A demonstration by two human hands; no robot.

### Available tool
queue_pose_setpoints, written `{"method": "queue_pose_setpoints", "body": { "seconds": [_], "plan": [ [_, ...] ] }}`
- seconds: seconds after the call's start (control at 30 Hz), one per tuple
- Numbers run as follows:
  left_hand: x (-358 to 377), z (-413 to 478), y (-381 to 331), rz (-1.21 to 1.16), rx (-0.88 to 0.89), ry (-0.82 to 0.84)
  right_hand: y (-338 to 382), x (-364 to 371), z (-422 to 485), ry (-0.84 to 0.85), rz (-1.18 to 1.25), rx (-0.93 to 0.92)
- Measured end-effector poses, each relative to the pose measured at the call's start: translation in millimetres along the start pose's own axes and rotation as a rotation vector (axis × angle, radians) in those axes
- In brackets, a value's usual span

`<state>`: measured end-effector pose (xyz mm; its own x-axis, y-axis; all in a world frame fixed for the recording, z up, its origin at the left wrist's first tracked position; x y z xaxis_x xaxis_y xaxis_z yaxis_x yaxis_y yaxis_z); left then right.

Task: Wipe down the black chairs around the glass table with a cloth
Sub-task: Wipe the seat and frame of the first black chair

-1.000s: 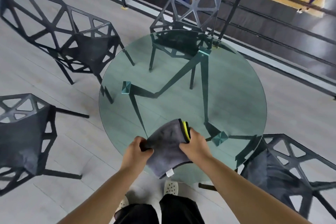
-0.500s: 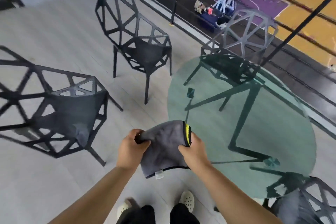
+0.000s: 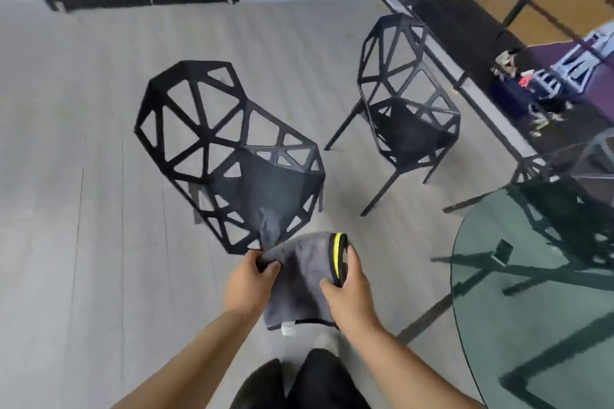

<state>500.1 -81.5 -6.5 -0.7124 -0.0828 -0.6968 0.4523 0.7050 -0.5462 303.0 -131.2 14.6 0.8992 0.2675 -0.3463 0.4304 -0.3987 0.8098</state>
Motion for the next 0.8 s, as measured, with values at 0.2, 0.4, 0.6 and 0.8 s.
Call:
{"method": "queue_pose_setpoints", "body": {
  "seconds": [0.2,0.4,0.6,0.8],
  "plan": [
    [1.8,39.7,-8.2,0.004,-0.01,0.022,25.3,52.6,46.8,0.19,-0.131,-0.053],
    [-5.5,97.8,0.1,0.017,-0.157,-0.003,32.6,70.4,124.8,0.269,-0.188,-0.019],
    [28.4,154.9,22.7,0.122,-0.207,0.061,11.6,88.6,192.1,0.334,-0.3,0.0],
    [79.4,214.6,56.3,0.149,-0.249,0.168,-27.0,137.7,250.4,0.401,-0.333,0.026]
  ]
}}
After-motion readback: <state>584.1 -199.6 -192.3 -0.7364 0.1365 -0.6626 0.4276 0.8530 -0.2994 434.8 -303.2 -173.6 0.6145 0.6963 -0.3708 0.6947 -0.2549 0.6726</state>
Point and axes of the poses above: each hand's wrist, its own z-axis towards the middle knuckle, its own x-axis out of the palm, y = z × x, the point moved 9 cm from there along z, towards the middle knuckle, and after that the axes turned 15 degrees about z, right-handed, at the moved point
